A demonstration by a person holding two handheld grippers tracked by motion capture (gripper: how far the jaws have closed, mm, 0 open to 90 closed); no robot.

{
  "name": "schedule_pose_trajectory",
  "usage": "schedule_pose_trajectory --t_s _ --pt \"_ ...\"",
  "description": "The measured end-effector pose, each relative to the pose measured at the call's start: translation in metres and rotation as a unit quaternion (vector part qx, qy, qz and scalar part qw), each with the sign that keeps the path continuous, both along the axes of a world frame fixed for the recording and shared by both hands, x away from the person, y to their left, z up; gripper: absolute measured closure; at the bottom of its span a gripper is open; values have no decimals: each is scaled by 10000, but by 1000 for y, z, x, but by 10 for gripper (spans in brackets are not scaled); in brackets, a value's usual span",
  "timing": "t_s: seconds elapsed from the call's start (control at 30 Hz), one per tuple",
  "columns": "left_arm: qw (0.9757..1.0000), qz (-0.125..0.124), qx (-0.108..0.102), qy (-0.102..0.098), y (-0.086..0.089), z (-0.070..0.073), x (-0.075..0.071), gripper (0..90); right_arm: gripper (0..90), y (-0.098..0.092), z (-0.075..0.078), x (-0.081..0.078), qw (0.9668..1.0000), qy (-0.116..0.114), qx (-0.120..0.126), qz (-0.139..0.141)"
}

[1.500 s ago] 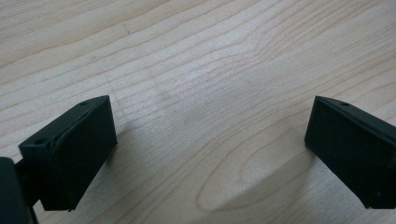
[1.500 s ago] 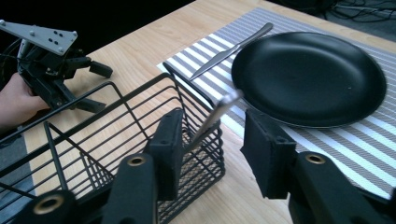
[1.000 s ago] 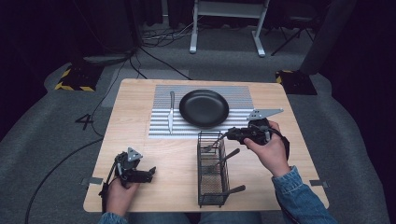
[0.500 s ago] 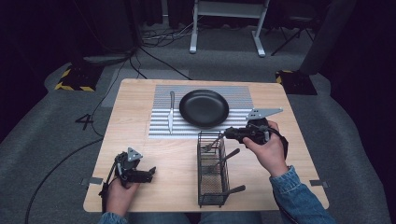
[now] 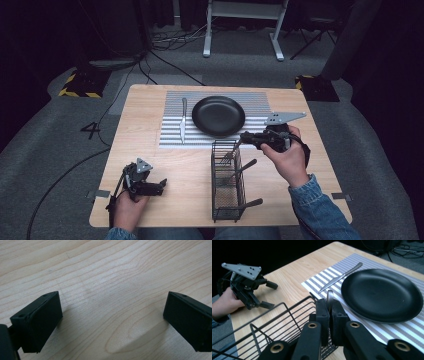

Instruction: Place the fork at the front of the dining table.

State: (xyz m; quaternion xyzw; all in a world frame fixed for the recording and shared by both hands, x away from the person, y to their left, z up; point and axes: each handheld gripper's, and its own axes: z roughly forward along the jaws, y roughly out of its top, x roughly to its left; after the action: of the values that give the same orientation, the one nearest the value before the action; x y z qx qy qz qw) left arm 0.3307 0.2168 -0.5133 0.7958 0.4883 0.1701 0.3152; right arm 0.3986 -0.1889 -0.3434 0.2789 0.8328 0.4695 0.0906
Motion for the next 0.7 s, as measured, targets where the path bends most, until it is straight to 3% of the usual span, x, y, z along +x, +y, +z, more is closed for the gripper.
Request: schedule_pose_trajectory --t_s 0.43,0.7 --pt "10000 -14 12 -1 0 0 0 23 873 -14 35 -8 9993 -304 195 -18" --pt "10000 -30 16 1 0 0 0 23 873 -29 59 -16 9979 -467 442 -17"
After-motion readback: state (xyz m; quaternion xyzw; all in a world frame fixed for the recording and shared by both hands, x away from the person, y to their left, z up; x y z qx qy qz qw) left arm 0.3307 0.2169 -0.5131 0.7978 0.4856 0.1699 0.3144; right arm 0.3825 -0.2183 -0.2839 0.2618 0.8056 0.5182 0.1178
